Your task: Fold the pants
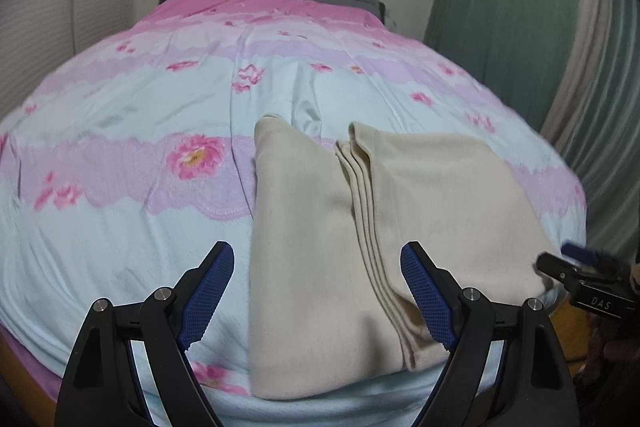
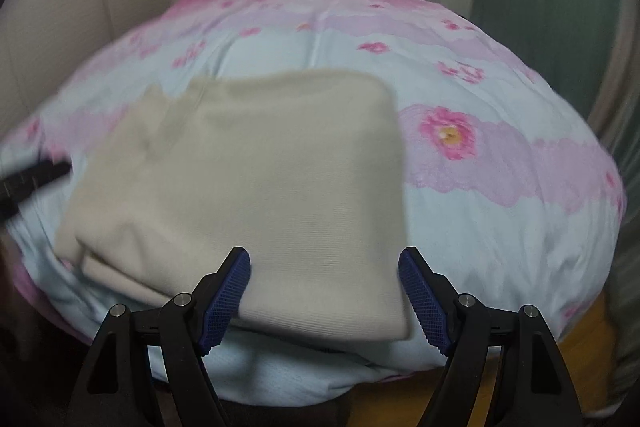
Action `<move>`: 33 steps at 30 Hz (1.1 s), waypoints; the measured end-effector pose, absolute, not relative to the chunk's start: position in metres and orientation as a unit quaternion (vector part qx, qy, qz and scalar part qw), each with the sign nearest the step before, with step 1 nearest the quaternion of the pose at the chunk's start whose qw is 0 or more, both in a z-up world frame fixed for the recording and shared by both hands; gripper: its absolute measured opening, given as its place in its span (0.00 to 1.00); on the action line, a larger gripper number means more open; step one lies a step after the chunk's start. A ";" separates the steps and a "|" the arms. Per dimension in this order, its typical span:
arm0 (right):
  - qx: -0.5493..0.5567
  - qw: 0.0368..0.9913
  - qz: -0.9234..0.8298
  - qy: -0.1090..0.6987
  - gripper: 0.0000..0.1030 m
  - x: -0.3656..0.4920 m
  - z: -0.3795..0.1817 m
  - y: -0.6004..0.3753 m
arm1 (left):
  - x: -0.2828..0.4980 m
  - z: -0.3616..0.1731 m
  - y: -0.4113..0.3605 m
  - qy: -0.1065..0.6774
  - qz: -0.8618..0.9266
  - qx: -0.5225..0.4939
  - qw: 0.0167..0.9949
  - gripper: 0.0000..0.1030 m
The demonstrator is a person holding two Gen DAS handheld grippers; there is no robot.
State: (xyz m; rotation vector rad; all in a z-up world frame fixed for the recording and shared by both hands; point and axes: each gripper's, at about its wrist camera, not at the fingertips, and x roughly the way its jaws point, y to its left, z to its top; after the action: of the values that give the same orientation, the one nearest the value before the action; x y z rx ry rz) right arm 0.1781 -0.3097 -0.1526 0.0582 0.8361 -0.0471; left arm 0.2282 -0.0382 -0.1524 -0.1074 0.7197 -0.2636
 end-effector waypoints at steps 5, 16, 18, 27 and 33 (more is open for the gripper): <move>0.135 0.902 -0.031 0.408 0.89 0.181 -0.167 -0.348 | 0.233 -0.168 -0.037 0.353 -0.123 -0.089 0.923 0.86; 0.338 0.845 0.061 0.409 0.98 0.210 -0.224 -0.385 | 0.252 -0.202 -0.032 0.400 -0.096 -0.102 0.906 0.86; 0.339 0.845 0.064 0.409 0.99 0.212 -0.225 -0.386 | 0.255 -0.210 -0.032 0.413 -0.099 -0.106 0.899 0.86; 0.339 0.803 0.177 0.456 1.00 0.243 -0.240 -0.359 | 0.256 -0.225 -0.041 0.422 -0.141 -0.143 0.884 0.87; 0.393 0.776 0.193 0.455 0.99 0.259 -0.260 -0.365 | 0.256 -0.226 -0.048 0.417 -0.138 -0.115 0.891 0.56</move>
State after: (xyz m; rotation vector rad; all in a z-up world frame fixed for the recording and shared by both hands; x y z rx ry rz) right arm 0.2588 -0.3653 -0.2604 0.8499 0.9850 0.4181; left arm 0.2557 -0.0482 -0.2255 -0.2390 0.8657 -0.2863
